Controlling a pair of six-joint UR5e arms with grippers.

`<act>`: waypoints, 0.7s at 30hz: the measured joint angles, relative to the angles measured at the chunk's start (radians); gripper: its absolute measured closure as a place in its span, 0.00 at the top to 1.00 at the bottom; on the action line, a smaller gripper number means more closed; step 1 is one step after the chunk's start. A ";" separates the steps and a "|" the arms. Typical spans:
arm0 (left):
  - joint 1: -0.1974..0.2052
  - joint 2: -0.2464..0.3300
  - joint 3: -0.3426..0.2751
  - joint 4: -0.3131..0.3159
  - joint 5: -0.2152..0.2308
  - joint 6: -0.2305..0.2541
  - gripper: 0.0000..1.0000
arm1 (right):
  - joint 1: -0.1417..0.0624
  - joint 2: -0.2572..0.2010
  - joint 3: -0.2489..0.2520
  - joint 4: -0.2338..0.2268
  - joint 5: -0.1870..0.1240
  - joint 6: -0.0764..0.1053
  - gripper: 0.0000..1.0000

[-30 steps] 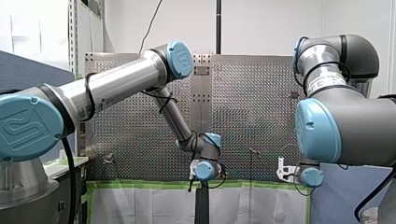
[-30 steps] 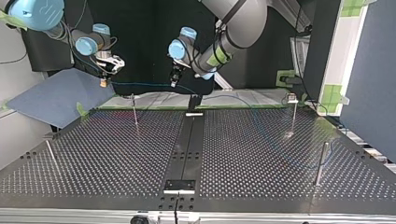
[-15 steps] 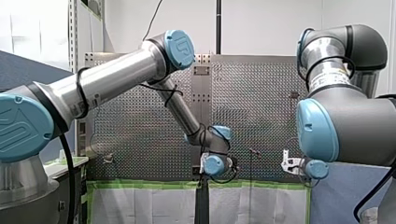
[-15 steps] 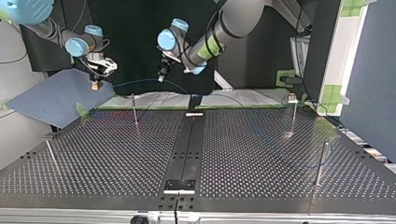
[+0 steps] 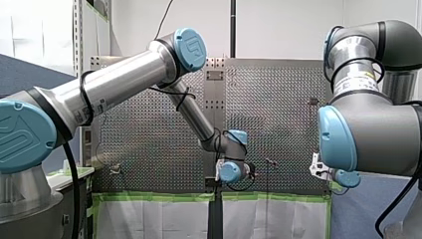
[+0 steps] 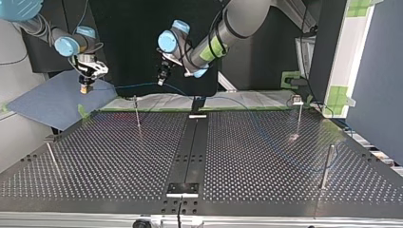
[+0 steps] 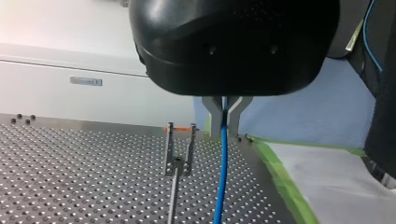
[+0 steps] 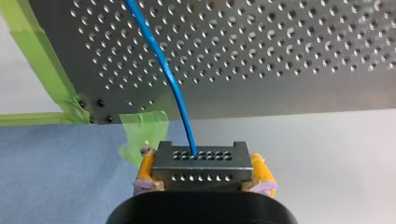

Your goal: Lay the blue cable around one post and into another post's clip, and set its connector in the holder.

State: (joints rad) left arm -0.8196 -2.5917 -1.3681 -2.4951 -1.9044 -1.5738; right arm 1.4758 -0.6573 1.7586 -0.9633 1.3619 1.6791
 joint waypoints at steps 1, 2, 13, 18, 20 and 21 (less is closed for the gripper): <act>0.001 0.000 0.007 -0.003 0.001 0.000 0.00 | -0.004 0.000 -0.002 -0.002 -0.003 0.003 0.00; 0.001 0.000 0.013 -0.006 0.001 0.000 0.00 | -0.006 0.000 -0.003 -0.002 -0.004 0.003 0.00; 0.004 -0.001 0.047 -0.040 0.051 0.000 0.00 | -0.001 0.000 -0.013 0.008 -0.018 -0.035 0.00; 0.015 -0.001 0.048 -0.047 0.064 -0.012 0.00 | 0.011 0.000 -0.030 0.022 -0.032 -0.054 0.00; 0.023 -0.001 0.048 -0.052 0.066 -0.020 0.00 | 0.013 0.000 -0.038 0.029 -0.033 -0.054 0.00; 0.027 -0.001 0.048 -0.054 0.068 -0.024 0.00 | 0.013 0.000 -0.042 0.031 -0.033 -0.053 0.00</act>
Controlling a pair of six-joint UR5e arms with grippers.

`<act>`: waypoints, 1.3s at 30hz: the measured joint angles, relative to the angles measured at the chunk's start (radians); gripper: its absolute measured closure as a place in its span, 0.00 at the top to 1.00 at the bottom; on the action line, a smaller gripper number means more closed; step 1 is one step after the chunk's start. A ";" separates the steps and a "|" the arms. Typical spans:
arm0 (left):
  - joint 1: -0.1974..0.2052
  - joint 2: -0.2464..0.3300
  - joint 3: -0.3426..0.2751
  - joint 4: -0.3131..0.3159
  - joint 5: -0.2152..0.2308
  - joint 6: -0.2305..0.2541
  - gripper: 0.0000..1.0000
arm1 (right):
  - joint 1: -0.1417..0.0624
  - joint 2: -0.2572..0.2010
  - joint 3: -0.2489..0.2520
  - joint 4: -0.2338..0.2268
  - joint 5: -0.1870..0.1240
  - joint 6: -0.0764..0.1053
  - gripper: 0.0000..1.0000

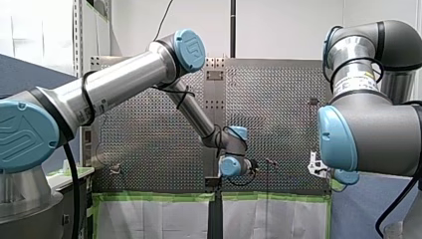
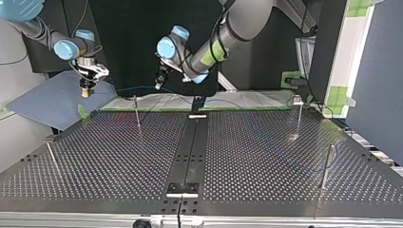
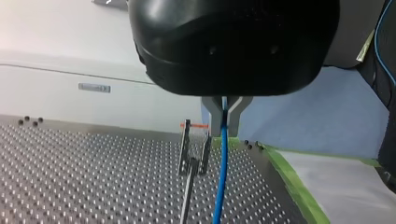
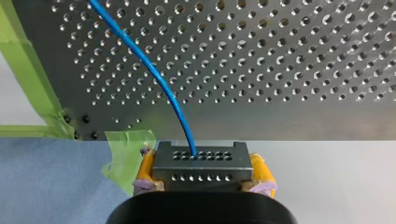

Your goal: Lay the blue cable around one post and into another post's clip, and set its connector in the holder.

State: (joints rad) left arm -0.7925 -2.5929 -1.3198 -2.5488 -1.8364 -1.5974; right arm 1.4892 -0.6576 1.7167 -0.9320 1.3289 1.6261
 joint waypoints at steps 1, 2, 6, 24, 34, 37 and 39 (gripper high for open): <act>0.006 0.000 0.000 -0.003 0.003 -0.004 0.00 | 0.001 0.000 -0.004 0.003 0.000 0.001 0.00; 0.011 0.000 0.000 -0.005 0.006 -0.006 0.00 | 0.001 0.000 -0.006 0.005 0.000 0.002 0.00; 0.032 -0.002 0.000 -0.013 0.016 -0.014 0.00 | 0.002 0.000 -0.011 0.008 0.000 0.004 0.00; 0.075 -0.005 0.000 -0.033 0.056 -0.022 0.00 | 0.012 0.000 -0.019 0.008 0.002 0.006 0.00; 0.072 -0.043 0.045 -0.069 0.071 -0.033 0.00 | 0.029 0.000 -0.026 0.007 -0.001 0.010 0.00; 0.075 -0.045 0.058 -0.075 0.074 -0.042 0.00 | 0.031 0.000 -0.029 0.007 0.000 0.012 0.00; 0.077 -0.046 0.063 -0.078 0.075 -0.045 0.00 | 0.031 0.000 -0.030 0.007 0.001 0.014 0.00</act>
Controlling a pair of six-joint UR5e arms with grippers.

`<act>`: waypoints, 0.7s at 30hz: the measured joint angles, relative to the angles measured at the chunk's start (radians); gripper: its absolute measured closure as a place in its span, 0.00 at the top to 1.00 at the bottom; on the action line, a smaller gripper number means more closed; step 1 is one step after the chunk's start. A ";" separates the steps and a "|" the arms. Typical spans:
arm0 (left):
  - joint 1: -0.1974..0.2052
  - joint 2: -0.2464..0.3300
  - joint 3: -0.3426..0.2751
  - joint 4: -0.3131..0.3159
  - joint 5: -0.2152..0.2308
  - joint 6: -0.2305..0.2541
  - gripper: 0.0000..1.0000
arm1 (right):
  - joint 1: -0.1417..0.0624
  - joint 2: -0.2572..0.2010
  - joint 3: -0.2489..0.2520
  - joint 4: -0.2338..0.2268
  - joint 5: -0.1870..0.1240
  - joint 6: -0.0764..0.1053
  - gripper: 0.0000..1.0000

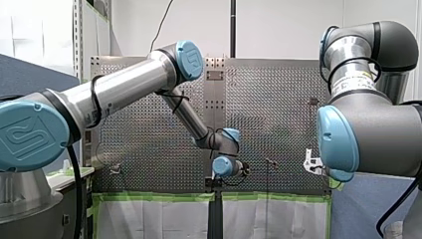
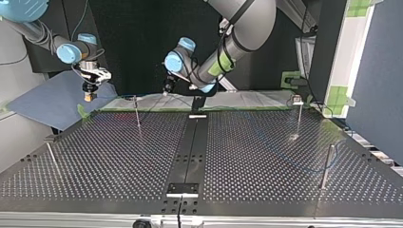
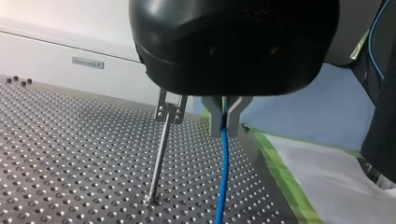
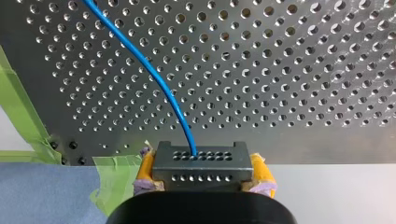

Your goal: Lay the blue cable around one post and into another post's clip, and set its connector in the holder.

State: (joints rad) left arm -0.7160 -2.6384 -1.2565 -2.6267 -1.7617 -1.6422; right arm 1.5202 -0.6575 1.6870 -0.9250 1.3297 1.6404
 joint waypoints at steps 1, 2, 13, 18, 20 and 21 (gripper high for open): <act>0.001 0.000 0.003 -0.002 0.001 0.000 0.00 | 0.000 0.000 -0.001 0.000 0.000 0.003 0.00; 0.002 0.001 0.004 -0.003 0.001 0.001 0.00 | 0.000 0.000 -0.002 0.000 0.000 0.005 0.00; -0.033 0.016 0.007 -0.046 -0.005 0.064 0.00 | 0.000 0.000 -0.005 0.001 0.003 0.012 0.00; -0.067 0.039 0.007 -0.064 -0.012 0.097 0.00 | -0.002 0.000 -0.005 0.001 0.003 0.013 0.00; -0.073 0.044 0.007 -0.066 -0.013 0.103 0.00 | -0.003 0.000 -0.006 0.001 0.003 0.013 0.00; -0.075 0.045 0.007 -0.066 -0.013 0.104 0.00 | -0.004 0.000 -0.006 0.001 0.003 0.013 0.00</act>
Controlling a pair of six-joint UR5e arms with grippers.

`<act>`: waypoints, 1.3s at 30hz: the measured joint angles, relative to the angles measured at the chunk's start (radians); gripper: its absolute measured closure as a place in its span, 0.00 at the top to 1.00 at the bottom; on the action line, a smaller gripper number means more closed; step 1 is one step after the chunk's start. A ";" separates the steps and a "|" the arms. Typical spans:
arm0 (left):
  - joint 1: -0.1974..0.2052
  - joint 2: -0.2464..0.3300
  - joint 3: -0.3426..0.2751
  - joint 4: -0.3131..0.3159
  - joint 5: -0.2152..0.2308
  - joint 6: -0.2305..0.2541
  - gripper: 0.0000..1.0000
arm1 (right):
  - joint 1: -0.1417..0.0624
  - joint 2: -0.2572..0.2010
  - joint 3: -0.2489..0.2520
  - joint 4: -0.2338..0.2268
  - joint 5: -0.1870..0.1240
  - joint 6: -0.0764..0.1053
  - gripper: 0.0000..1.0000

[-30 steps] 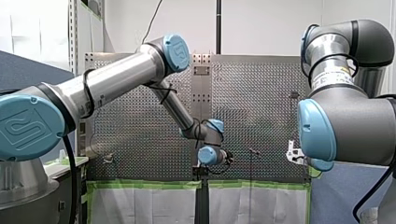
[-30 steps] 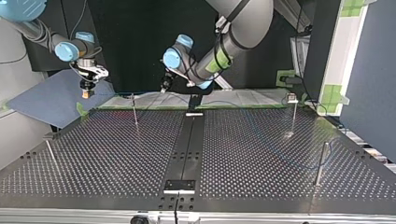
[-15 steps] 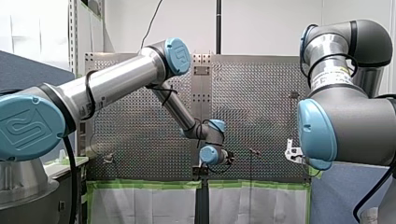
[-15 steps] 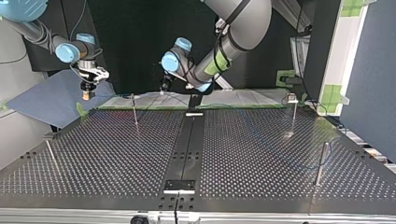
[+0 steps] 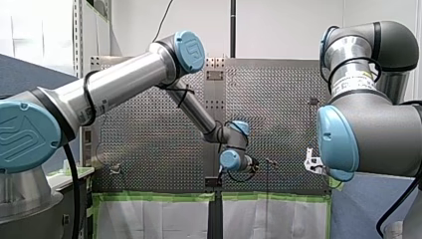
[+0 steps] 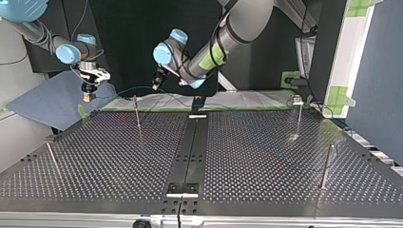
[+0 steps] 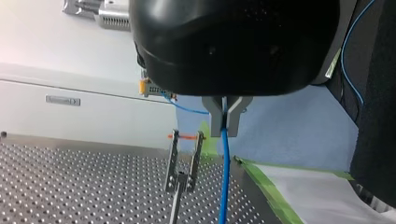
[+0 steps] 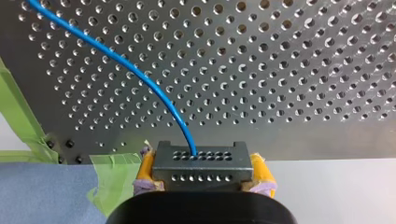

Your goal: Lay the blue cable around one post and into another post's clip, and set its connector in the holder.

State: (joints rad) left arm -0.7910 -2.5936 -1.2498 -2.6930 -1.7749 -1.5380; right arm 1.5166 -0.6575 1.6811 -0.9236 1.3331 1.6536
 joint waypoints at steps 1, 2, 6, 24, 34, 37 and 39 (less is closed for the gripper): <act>-0.001 0.001 0.000 0.000 0.000 0.001 0.00 | 0.000 0.000 -0.001 0.000 0.000 0.000 0.00; -0.001 0.001 0.000 0.000 0.000 0.000 0.00 | -0.001 0.000 -0.001 0.000 0.000 0.001 0.00; 0.006 0.001 0.004 0.002 0.011 -0.012 0.00 | -0.005 0.000 -0.010 0.000 0.001 0.015 0.00; 0.051 0.001 0.011 -0.001 0.031 -0.073 0.00 | -0.010 0.000 -0.026 0.000 0.006 0.051 0.00; 0.067 0.001 0.009 -0.001 0.032 -0.072 0.00 | -0.014 0.000 -0.026 0.000 0.006 0.063 0.00; 0.068 0.001 0.006 -0.002 0.032 -0.070 0.00 | -0.016 0.000 -0.026 0.003 0.007 0.063 0.00; 0.067 0.001 0.003 -0.006 0.031 -0.064 0.00 | -0.016 0.000 -0.026 0.006 0.008 0.061 0.00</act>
State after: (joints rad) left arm -0.7238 -2.5928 -1.2468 -2.6990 -1.7434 -1.6020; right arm 1.5002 -0.6575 1.6546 -0.9178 1.3410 1.7149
